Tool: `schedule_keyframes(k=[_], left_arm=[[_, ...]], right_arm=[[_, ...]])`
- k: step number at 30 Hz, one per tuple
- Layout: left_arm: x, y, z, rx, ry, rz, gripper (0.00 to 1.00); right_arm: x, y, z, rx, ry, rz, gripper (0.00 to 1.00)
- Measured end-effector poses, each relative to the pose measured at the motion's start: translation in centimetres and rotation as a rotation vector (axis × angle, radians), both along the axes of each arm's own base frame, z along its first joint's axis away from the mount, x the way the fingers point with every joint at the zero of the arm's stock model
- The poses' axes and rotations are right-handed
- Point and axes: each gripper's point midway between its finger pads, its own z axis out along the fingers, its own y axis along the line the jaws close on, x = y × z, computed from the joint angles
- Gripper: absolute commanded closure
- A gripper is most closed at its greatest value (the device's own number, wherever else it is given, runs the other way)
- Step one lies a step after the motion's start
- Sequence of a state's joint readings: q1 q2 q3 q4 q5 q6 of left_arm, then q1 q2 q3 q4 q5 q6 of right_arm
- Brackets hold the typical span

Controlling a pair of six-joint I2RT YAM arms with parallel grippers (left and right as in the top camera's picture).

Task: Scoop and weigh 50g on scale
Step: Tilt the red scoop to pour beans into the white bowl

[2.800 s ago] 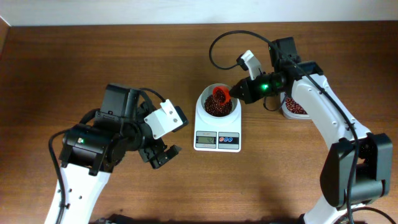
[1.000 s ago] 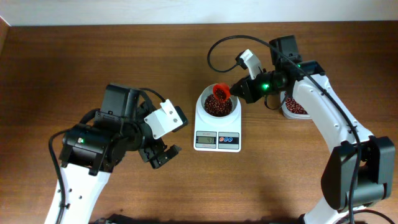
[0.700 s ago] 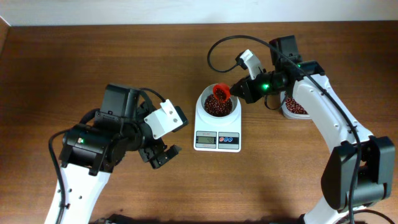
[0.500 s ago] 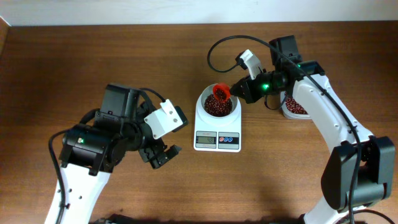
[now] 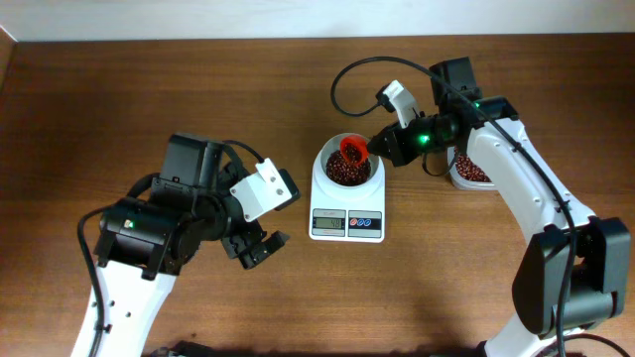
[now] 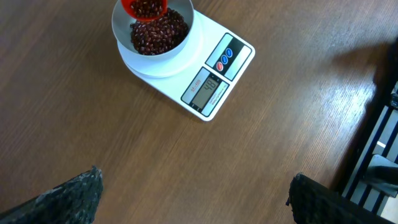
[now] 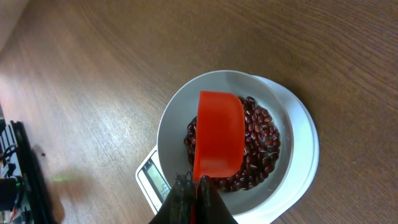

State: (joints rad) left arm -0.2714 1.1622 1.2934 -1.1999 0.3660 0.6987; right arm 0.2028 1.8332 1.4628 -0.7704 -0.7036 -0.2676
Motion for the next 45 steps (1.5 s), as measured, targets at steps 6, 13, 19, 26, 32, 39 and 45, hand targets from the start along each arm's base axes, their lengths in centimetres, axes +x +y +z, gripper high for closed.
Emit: schedule_keyframes(k=[6, 13, 19, 26, 32, 39, 45], left_arm=[[0.0, 0.0, 0.0, 0.0, 0.0, 0.0, 0.01], [0.0, 0.0, 0.0, 0.0, 0.0, 0.0, 0.01], [0.0, 0.0, 0.0, 0.0, 0.0, 0.0, 0.01], [0.0, 0.0, 0.0, 0.0, 0.0, 0.0, 0.01], [0.0, 0.0, 0.0, 0.0, 0.0, 0.0, 0.01], [0.0, 0.0, 0.0, 0.0, 0.0, 0.0, 0.01], [0.0, 0.0, 0.0, 0.0, 0.0, 0.0, 0.01]], right_arm=[[-0.3, 0.5, 0.4, 0.036, 0.012, 0.012, 0.96], [0.2, -0.3, -0.3, -0.024, -0.003, -0.014, 0.96], [0.0, 0.2, 0.2, 0.007, -0.017, 0.021, 0.96], [-0.5, 1.3, 1.2, 0.086, -0.031, 0.075, 0.96], [0.0, 0.2, 0.1, -0.003, -0.041, 0.042, 0.96], [0.2, -0.3, -0.2, -0.034, -0.043, 0.028, 0.96], [0.2, -0.3, -0.3, -0.038, -0.044, 0.026, 0.96]])
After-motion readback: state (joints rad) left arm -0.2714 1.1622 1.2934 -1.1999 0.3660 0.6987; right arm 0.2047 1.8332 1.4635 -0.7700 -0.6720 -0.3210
